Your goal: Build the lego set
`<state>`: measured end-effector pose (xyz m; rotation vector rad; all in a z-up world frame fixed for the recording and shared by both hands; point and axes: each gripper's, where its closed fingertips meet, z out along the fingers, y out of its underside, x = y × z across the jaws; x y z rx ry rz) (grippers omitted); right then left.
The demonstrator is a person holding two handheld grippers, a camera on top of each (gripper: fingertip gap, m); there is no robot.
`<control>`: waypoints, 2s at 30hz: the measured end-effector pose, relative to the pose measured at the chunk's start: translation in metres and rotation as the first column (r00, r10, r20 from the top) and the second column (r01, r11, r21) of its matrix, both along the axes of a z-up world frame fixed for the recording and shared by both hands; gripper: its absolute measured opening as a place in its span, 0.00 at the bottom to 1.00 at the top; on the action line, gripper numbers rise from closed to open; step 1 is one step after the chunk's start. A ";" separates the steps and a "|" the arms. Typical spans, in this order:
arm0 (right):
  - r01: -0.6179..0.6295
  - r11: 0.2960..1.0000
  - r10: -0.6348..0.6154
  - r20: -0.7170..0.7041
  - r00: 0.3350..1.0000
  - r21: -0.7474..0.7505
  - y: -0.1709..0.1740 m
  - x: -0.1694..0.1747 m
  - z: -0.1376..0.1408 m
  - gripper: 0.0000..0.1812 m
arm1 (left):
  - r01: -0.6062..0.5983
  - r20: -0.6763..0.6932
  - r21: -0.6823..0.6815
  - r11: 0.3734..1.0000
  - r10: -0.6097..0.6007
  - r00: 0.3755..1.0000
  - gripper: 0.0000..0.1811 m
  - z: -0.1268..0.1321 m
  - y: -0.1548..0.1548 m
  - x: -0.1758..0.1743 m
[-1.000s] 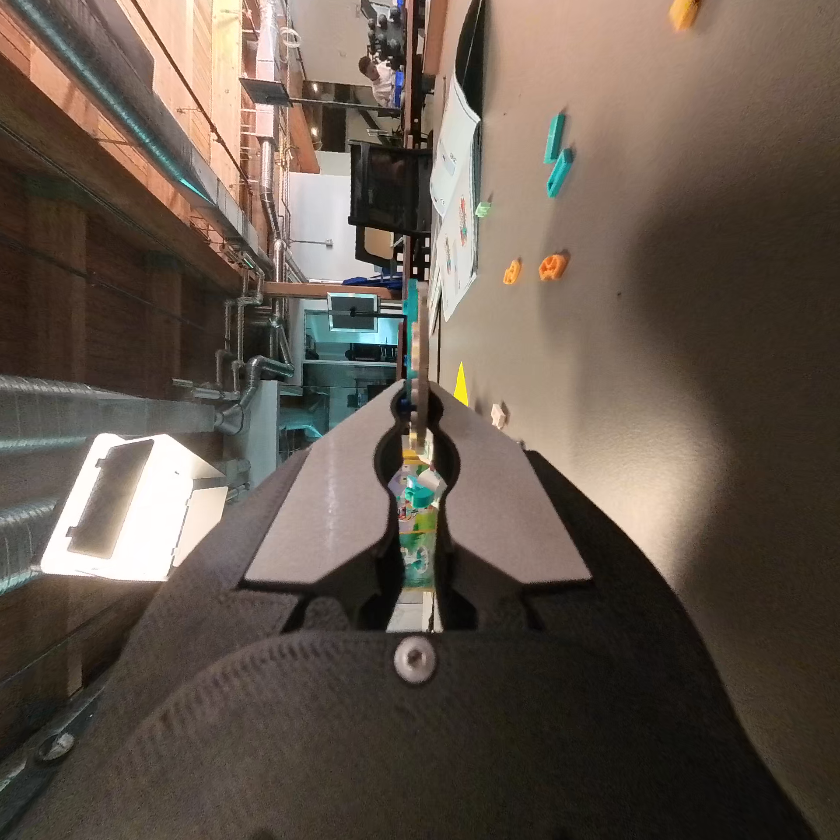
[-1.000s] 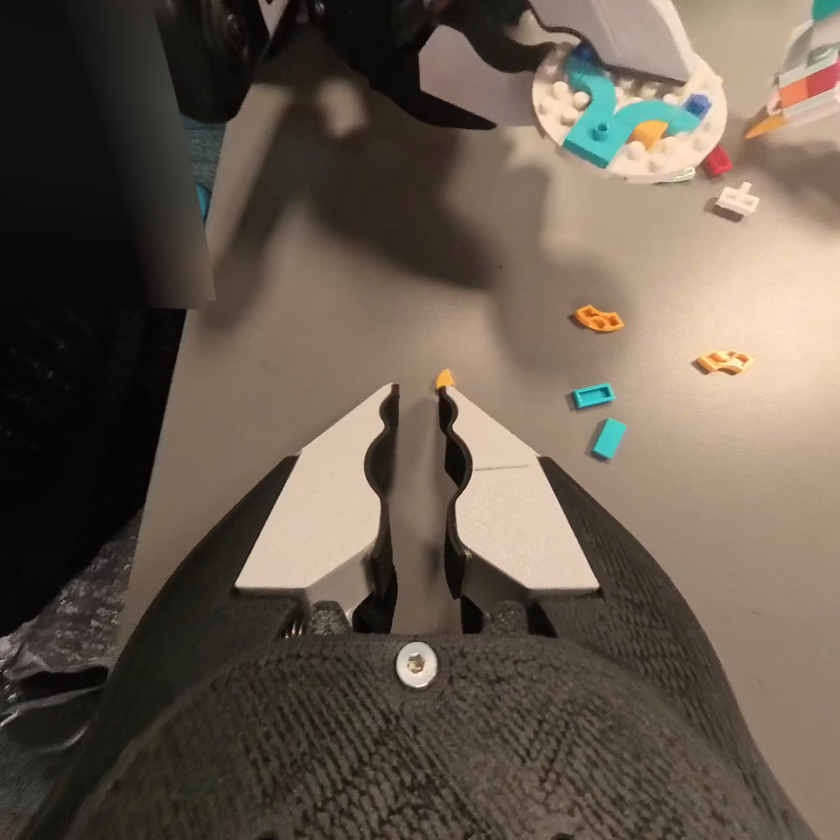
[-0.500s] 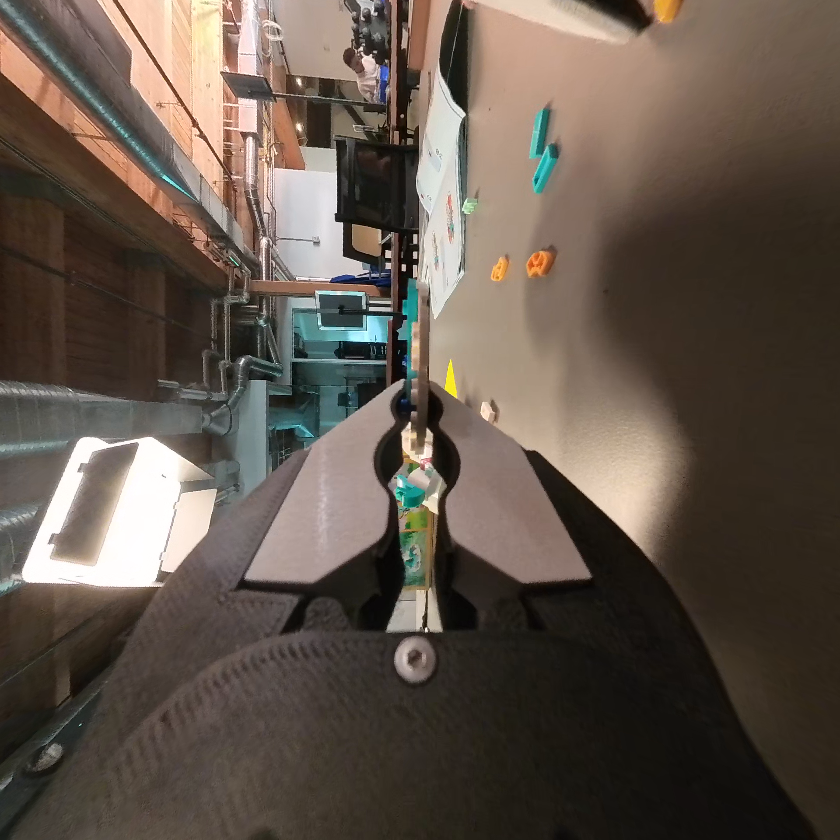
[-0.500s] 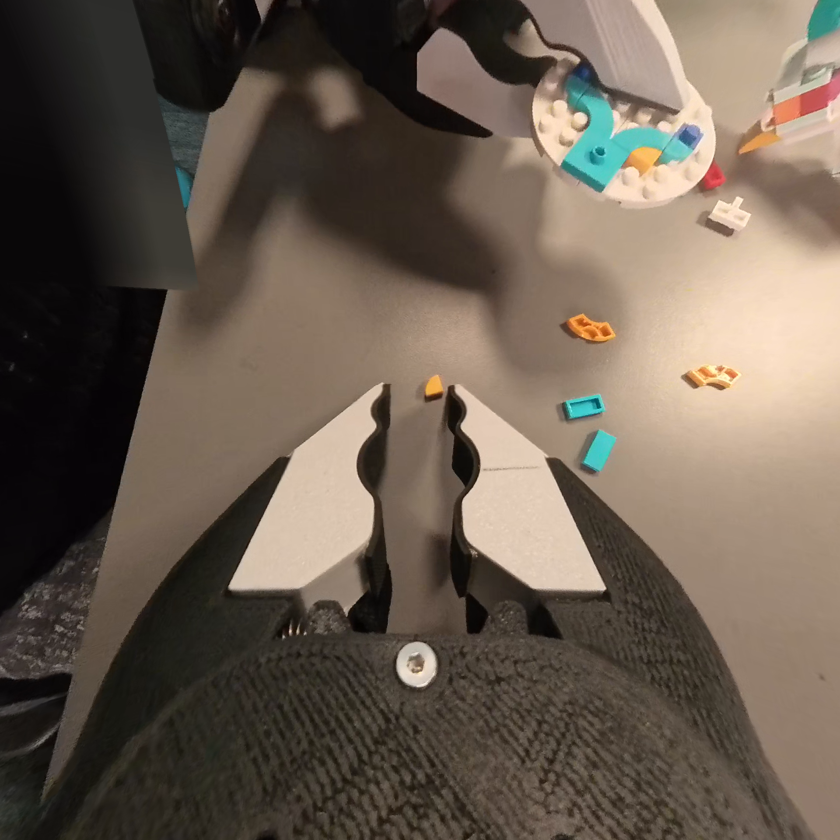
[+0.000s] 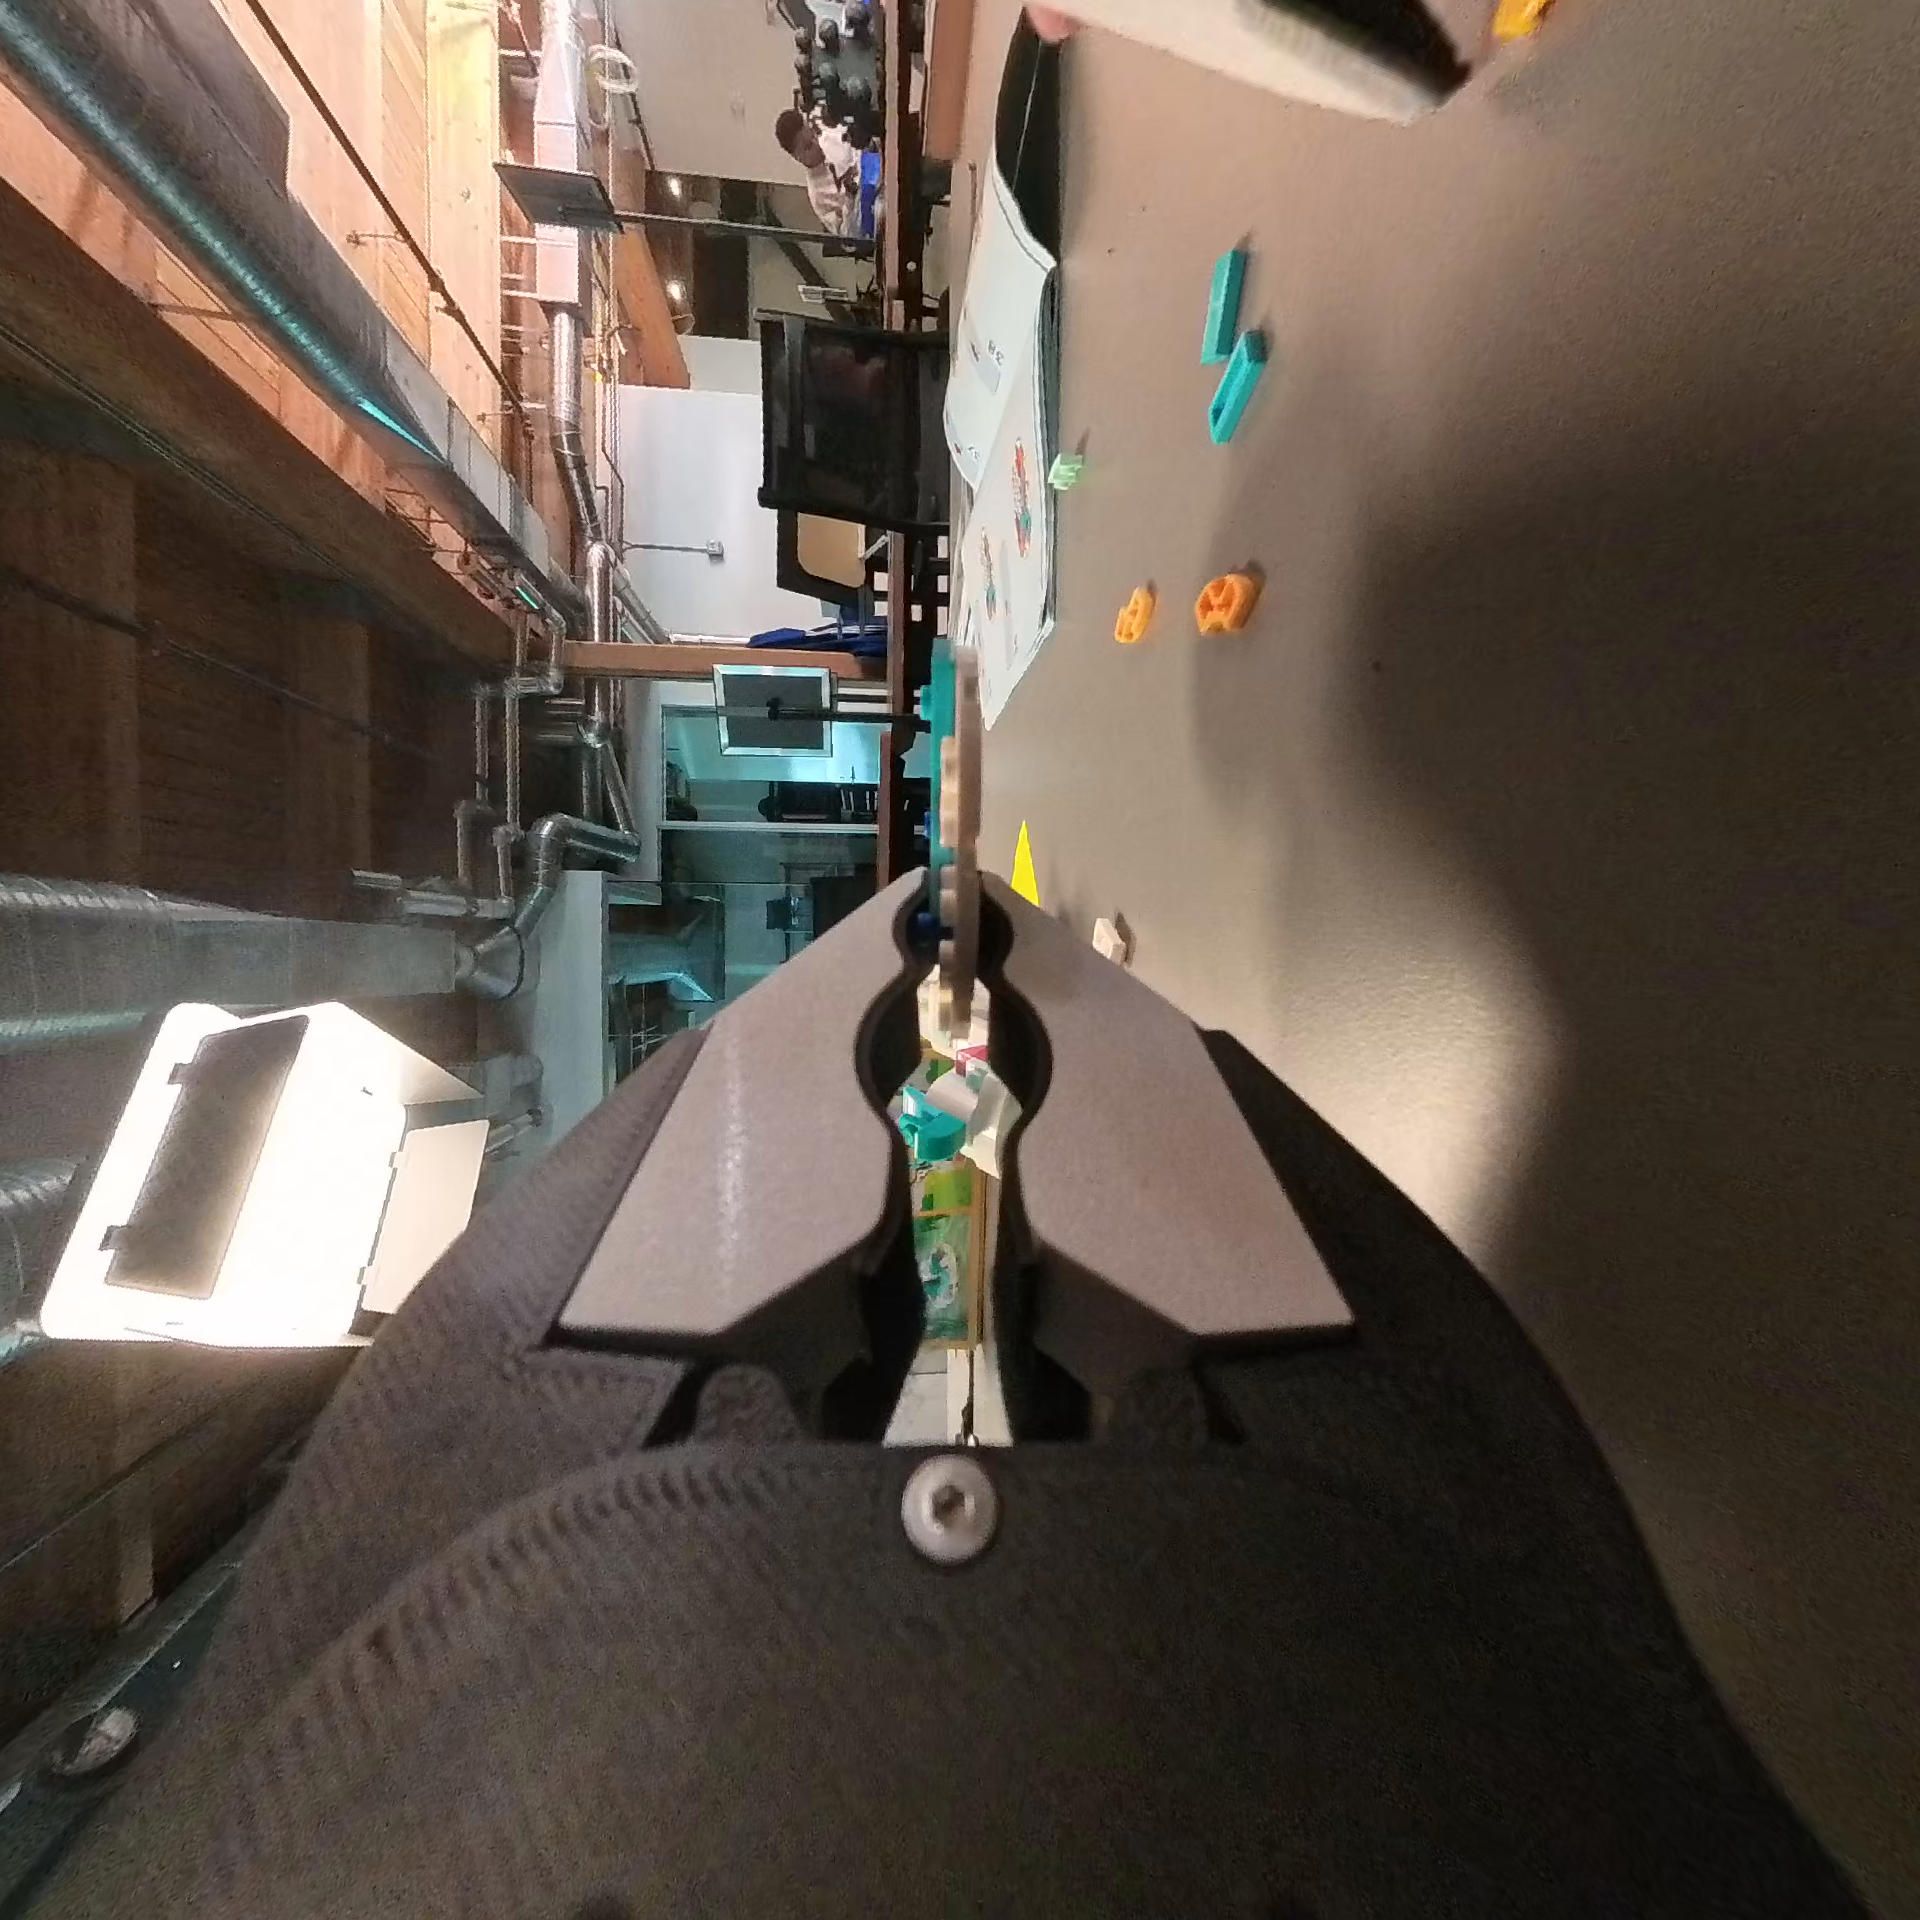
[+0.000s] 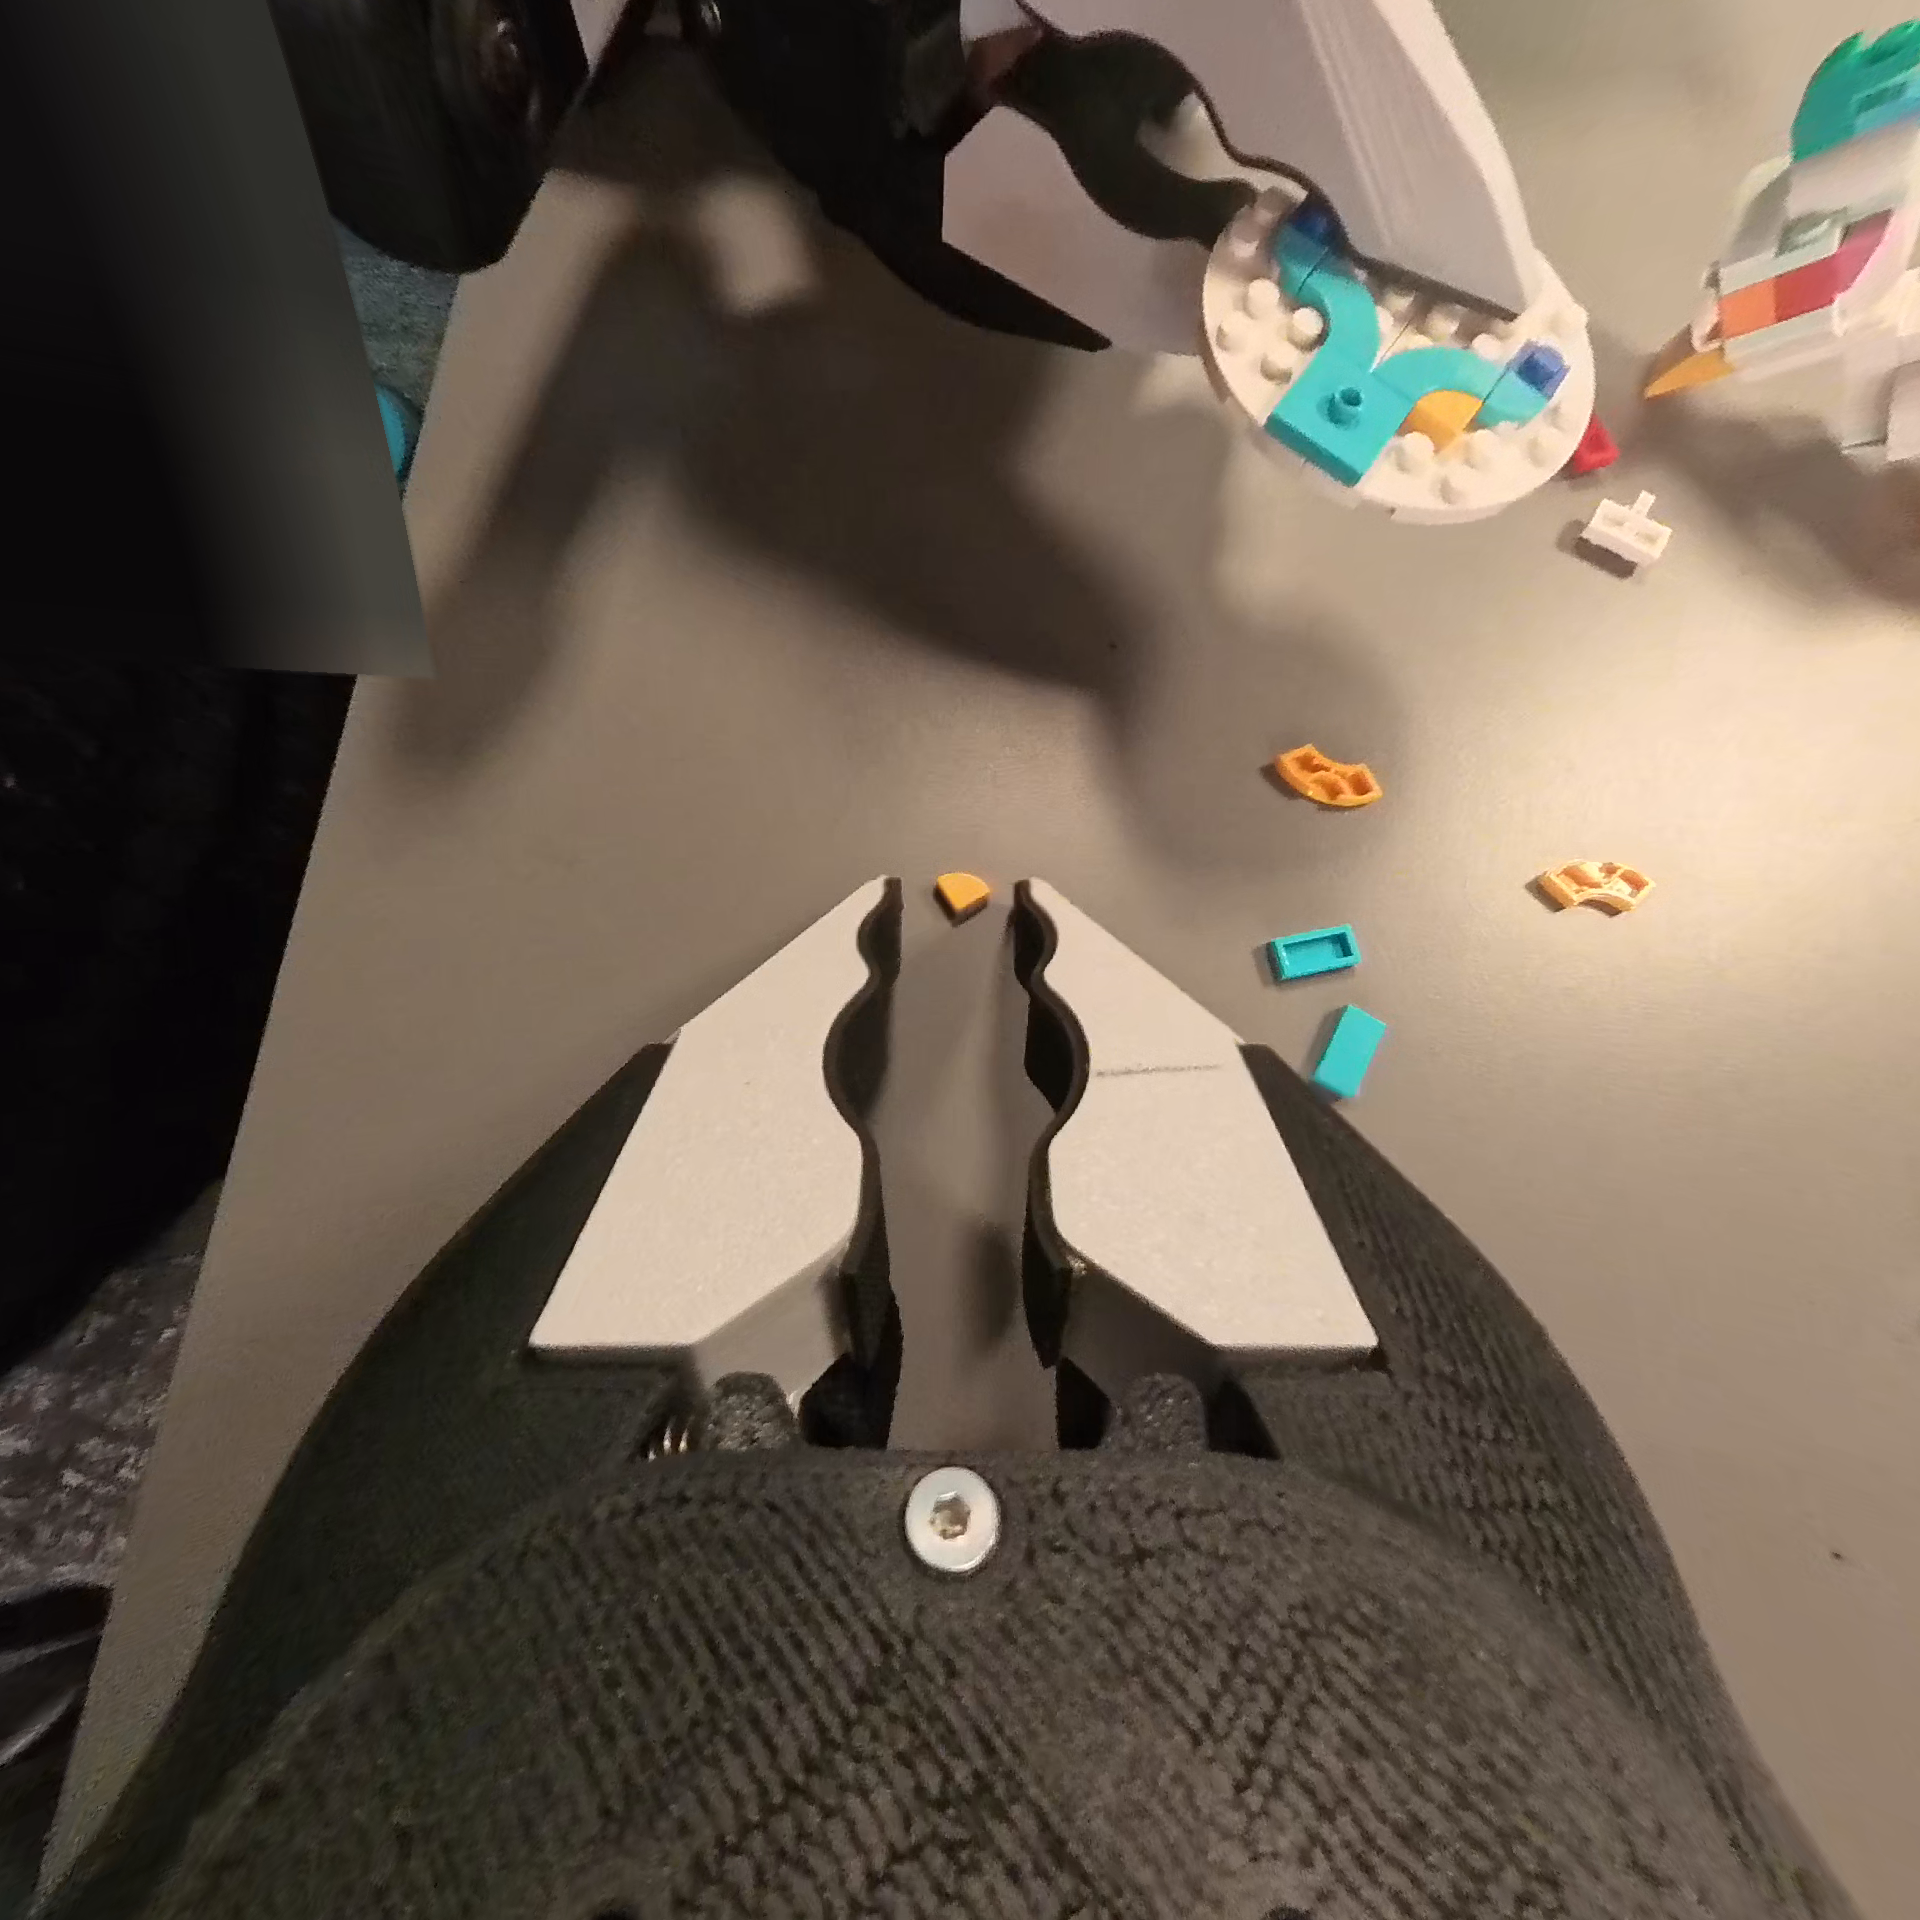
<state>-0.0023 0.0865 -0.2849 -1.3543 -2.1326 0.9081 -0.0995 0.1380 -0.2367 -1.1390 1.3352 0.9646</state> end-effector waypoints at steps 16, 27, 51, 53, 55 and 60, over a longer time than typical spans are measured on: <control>-0.027 0.999 0.027 0.010 1.000 0.017 -0.001 -0.003 -0.002 0.04 | 0.010 -0.003 -0.003 1.000 -0.010 1.000 0.02 -0.001 -0.001 0.003; -0.105 0.985 0.125 -0.149 0.981 0.135 0.004 -0.027 0.053 0.03 | 0.088 -0.003 -0.012 0.996 -0.088 0.996 0.02 -0.003 -0.010 0.018; 0.131 0.980 -0.118 -0.091 0.989 0.148 0.024 -0.072 0.055 0.03 | -0.034 -0.021 0.008 0.999 0.034 0.999 0.02 -0.003 0.000 0.007; 0.240 0.963 -0.225 -0.128 0.966 0.122 0.030 -0.077 0.059 0.03 | -0.075 -0.015 0.011 0.997 0.075 0.997 0.02 -0.002 0.003 0.002; 0.331 0.940 -0.314 -0.163 0.935 0.087 0.034 -0.081 0.063 0.03 | -0.110 -0.009 0.031 0.993 0.111 0.994 0.02 0.002 0.005 -0.002; 0.440 0.898 -0.431 -0.180 0.884 0.009 0.032 -0.089 0.063 0.03 | -0.129 0.005 0.023 0.991 0.129 0.992 0.02 0.001 0.007 -0.004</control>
